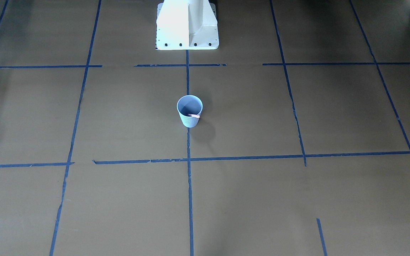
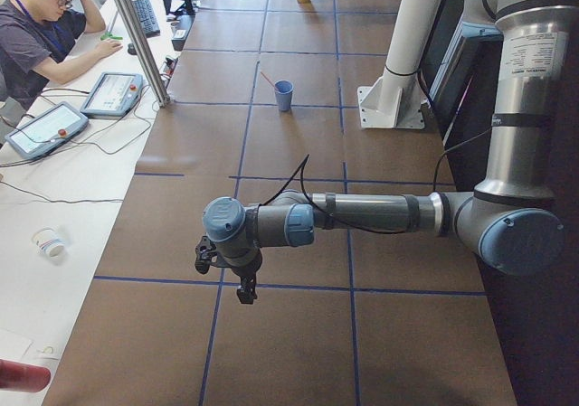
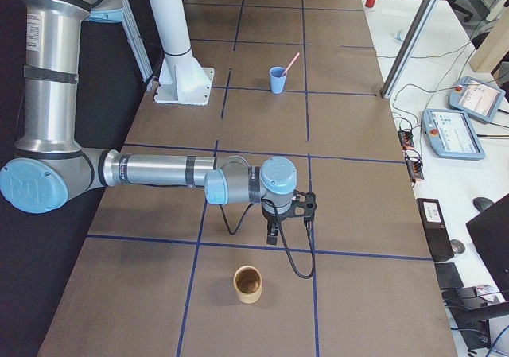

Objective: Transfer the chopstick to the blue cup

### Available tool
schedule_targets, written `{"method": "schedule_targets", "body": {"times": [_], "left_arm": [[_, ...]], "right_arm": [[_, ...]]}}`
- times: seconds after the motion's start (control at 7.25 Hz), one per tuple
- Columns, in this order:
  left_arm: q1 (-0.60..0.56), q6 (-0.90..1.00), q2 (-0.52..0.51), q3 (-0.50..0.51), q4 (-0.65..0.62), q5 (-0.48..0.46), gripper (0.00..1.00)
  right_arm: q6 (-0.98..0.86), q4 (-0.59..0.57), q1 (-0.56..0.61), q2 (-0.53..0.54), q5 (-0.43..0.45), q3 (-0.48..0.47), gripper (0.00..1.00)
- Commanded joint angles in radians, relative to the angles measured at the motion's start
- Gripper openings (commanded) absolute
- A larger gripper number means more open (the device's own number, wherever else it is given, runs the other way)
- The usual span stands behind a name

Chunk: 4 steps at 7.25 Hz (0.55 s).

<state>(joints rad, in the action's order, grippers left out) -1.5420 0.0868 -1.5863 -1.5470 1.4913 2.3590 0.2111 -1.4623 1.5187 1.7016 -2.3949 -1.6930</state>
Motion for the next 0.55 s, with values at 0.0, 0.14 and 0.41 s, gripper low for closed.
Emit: {"method": "schedule_targets", "body": {"times": [0.0, 0.14, 0.41], "left_arm": [[0.006, 0.001, 0.002, 0.002, 0.004, 0.0, 1.0], [0.006, 0.002, 0.002, 0.002, 0.004, 0.0, 1.0], [0.006, 0.004, 0.0, 0.002, 0.004, 0.0, 1.0]], "right_arm": [[-0.002, 0.003, 0.012, 0.003, -0.001, 0.018, 1.0], [-0.007, 0.01, 0.02, 0.006, 0.003, 0.029, 1.0], [-0.013, -0.006, 0.076, -0.005, 0.0, 0.013, 1.0]]}}
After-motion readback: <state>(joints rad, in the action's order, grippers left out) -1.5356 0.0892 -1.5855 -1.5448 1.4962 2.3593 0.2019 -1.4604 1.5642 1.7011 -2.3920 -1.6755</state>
